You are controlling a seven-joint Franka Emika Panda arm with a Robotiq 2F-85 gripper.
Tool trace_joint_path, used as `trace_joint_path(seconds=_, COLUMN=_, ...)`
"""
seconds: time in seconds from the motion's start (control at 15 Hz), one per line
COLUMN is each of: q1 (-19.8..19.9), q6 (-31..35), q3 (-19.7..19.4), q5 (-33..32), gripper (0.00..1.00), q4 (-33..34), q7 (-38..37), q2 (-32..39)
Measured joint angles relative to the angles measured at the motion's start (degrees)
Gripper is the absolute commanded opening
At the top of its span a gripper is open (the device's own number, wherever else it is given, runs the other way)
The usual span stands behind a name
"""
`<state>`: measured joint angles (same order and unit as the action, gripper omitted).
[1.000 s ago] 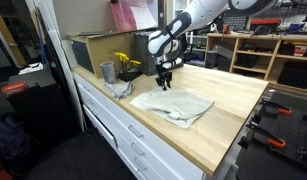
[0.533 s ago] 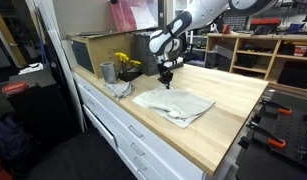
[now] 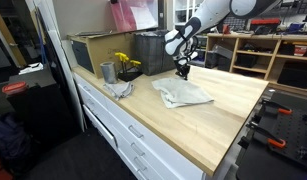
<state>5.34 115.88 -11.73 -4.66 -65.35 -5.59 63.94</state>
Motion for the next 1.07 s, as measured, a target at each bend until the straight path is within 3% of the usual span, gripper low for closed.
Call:
trace_joint_path(seconds=0.27, q1=5.6, q6=0.0, q3=-2.4, q5=1.4, gripper=0.01, q4=-1.1, q7=-5.0, q2=-0.1)
trace_joint_path(seconds=0.47, q1=7.7, q6=0.0, q3=-4.4, q5=3.1, gripper=0.01, q4=-4.5, q7=-9.8, q2=-1.6)
trace_joint_path(seconds=0.53, q1=7.8, q6=0.0, q3=-5.1, q5=3.5, gripper=0.29, q4=-6.3, q7=-11.6, q2=-2.4)
trace_joint_path(seconds=0.67, q1=7.8, q6=0.0, q3=-6.1, q5=4.1, gripper=0.35, q4=-10.4, q7=-14.9, q2=-4.3)
trace_joint_path(seconds=0.87, q1=7.6, q6=1.8, q3=-6.3, q5=4.3, gripper=0.57, q4=-16.2, q7=-17.4, q2=-7.8)
trace_joint_path(seconds=1.07, q1=6.3, q6=9.3, q3=-7.0, q5=2.7, gripper=0.81, q4=-22.6, q7=-17.4, q2=-12.2)
